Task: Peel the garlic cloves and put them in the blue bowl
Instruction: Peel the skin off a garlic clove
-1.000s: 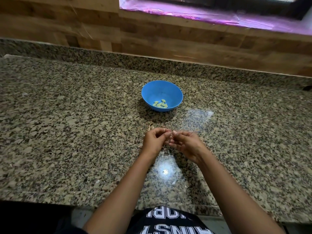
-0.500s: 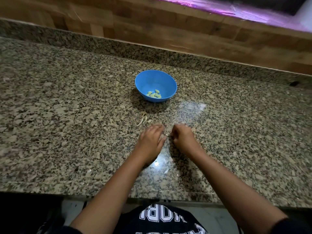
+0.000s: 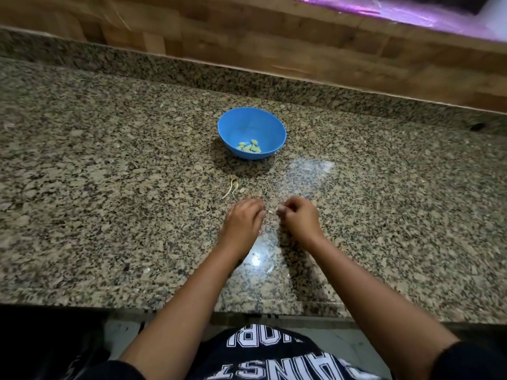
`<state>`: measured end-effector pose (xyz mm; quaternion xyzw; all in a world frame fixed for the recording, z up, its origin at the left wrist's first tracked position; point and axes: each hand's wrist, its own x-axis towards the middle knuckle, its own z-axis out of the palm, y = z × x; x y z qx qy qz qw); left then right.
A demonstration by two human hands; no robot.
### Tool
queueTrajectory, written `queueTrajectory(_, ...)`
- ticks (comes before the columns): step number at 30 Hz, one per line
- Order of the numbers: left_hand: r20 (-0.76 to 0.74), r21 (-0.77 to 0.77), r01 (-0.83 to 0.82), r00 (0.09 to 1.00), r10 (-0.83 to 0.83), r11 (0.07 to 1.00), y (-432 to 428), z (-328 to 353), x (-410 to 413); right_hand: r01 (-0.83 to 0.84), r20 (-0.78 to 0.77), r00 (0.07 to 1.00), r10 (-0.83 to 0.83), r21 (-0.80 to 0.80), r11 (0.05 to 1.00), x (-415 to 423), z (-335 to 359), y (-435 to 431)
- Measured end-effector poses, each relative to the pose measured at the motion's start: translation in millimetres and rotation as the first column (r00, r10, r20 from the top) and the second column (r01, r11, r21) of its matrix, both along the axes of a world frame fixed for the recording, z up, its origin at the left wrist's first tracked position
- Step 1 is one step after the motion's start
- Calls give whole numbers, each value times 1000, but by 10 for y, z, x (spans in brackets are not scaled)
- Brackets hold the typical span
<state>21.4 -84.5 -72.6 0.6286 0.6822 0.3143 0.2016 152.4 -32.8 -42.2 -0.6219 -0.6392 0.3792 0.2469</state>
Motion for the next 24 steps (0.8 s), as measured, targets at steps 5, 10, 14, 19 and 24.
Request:
queueTrajectory(5, 351, -89, 23, 936, 10, 996, 108, 187, 74, 12, -564, 781, -268, -415, 910, -35, 200, -99)
queueTrajectory(10, 247, -71, 80, 967, -60, 994, 177, 269, 52, -74, -663, 691, -290, -463, 883, -56, 375, -133)
queueTrajectory(14, 217, -67, 174, 964, -156, 983, 209, 356, 31, -137, -630, 752, -193, -436, 890, 15, 525, -94)
queueTrajectory(19, 351, -67, 172, 926, -138, 983, 234, 424, 71, -201, -496, 868, -4, -360, 911, 91, 663, -13)
queueTrajectory(24, 530, -83, 130, 845, -67, 988, 287, 400, 117, -202, -514, 858, 18, -306, 930, 77, 695, -18)
